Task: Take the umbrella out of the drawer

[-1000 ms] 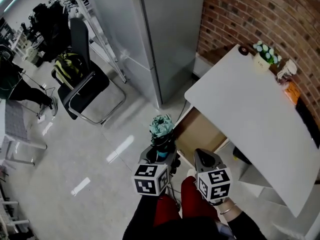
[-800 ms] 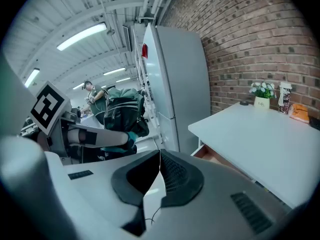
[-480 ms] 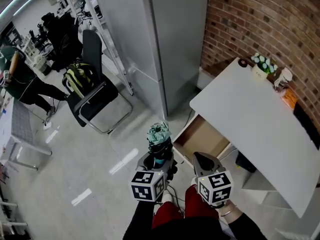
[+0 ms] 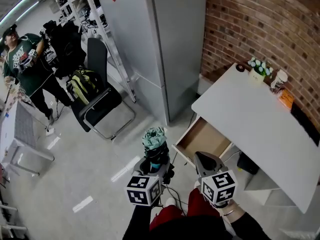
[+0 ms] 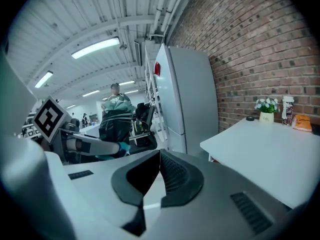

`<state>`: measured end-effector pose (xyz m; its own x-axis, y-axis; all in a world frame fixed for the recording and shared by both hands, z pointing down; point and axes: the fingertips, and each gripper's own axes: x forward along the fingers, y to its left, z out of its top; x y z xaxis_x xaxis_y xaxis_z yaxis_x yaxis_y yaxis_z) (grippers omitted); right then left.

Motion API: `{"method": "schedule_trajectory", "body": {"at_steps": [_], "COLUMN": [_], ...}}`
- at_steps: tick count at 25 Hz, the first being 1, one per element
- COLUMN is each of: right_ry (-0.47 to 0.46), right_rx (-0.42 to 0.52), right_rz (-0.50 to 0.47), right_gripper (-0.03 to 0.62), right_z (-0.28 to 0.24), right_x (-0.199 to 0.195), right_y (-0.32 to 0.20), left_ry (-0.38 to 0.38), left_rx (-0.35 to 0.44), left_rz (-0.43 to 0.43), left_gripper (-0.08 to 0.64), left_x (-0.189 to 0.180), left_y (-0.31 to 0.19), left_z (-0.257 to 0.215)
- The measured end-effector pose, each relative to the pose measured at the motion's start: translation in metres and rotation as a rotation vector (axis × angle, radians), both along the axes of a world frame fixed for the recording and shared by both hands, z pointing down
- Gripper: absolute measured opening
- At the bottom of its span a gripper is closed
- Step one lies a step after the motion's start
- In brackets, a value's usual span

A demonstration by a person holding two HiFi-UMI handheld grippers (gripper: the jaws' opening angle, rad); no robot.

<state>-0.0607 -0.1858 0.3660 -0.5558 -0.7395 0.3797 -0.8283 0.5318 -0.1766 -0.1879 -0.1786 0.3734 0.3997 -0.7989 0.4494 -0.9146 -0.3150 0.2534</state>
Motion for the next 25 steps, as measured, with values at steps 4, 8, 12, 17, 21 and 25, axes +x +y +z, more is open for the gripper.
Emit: {"method": "schedule_trajectory", "body": {"at_steps": [4, 8, 12, 17, 21, 25], "right_ry": [-0.007, -0.011, 0.002, -0.022, -0.016, -0.019], "right_rx": [0.019, 0.040, 0.093, 0.131, 0.151, 0.161], "right_rz": [-0.002, 0.001, 0.008, 0.008, 0.006, 0.015], "right_gripper": [0.008, 0.008, 0.006, 0.006, 0.006, 0.006], "right_z": [-0.007, -0.012, -0.022, -0.036, -0.041, -0.046], "right_x": [-0.010, -0.016, -0.020, -0.034, -0.044, -0.051], "right_y": [0.009, 0.016, 0.021, 0.026, 0.030, 0.031], "left_ry": [0.005, 0.010, 0.009, 0.013, 0.009, 0.012], "left_rx": [0.018, 0.037, 0.049, 0.067, 0.080, 0.090], "left_rz": [0.001, -0.005, -0.014, -0.017, -0.015, -0.013], "left_gripper": [0.236, 0.236, 0.236, 0.236, 0.236, 0.236], "left_x": [-0.010, -0.020, -0.033, -0.050, -0.060, -0.072], "left_y": [0.010, 0.018, 0.025, 0.033, 0.037, 0.040], "left_z": [-0.008, -0.015, -0.021, -0.029, -0.032, -0.037]}}
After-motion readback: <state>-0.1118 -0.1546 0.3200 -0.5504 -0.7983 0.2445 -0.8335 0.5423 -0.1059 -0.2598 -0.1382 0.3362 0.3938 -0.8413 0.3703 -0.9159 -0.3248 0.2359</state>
